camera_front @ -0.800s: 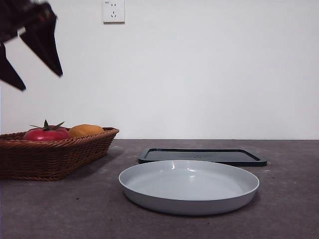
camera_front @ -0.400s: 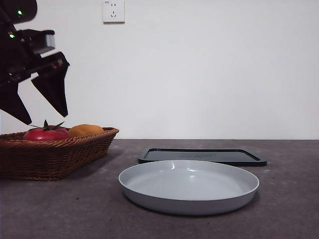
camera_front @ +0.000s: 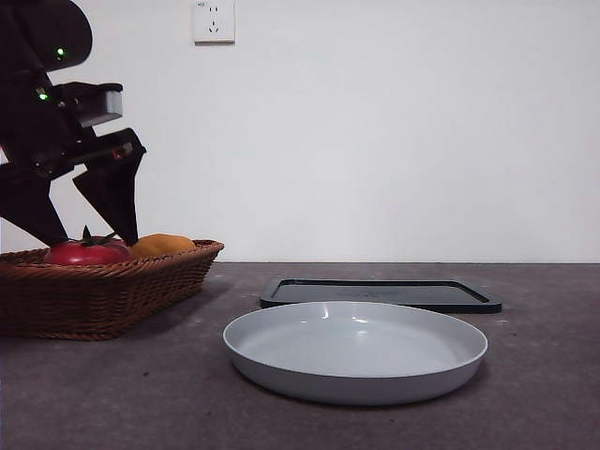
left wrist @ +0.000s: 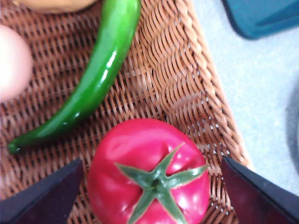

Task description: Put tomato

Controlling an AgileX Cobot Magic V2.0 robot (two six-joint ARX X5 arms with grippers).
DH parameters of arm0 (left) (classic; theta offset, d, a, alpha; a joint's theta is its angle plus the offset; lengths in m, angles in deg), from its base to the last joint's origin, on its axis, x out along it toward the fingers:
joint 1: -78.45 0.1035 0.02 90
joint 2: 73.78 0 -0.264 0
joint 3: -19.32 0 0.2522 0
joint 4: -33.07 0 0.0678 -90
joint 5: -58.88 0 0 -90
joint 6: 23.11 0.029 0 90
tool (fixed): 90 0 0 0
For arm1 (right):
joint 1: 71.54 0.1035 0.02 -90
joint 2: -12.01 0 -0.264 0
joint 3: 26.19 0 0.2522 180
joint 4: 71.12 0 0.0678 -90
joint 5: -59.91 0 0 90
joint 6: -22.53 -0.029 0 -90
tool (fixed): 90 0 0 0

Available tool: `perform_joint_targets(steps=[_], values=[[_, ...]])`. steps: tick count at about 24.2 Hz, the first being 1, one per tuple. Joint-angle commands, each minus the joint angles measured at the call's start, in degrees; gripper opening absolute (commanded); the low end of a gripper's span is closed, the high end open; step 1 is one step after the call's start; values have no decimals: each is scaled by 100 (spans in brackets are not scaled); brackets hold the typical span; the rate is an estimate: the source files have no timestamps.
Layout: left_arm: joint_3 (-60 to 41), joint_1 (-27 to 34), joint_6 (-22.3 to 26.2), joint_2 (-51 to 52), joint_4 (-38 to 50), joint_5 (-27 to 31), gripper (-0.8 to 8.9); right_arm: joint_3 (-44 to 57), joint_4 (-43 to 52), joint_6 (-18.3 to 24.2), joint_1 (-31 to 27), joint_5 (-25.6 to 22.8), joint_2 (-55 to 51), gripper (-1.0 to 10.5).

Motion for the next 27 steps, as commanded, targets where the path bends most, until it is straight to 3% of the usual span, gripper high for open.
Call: perform_joint_targets(steps=[1,19,23,27], values=[[114,-46,129,-111,81,96,477,-109,44,-39,31,11,26,446],[111,-87,127,-474,24,199,459,-109,42,-39,28,9,26,446],[114,-87,120,-466,15,199,305,-109,44,-39,28,7,26,446],[306,-87,90,-295,-184,197,298,-109,44,-39,28,7,26,446]])
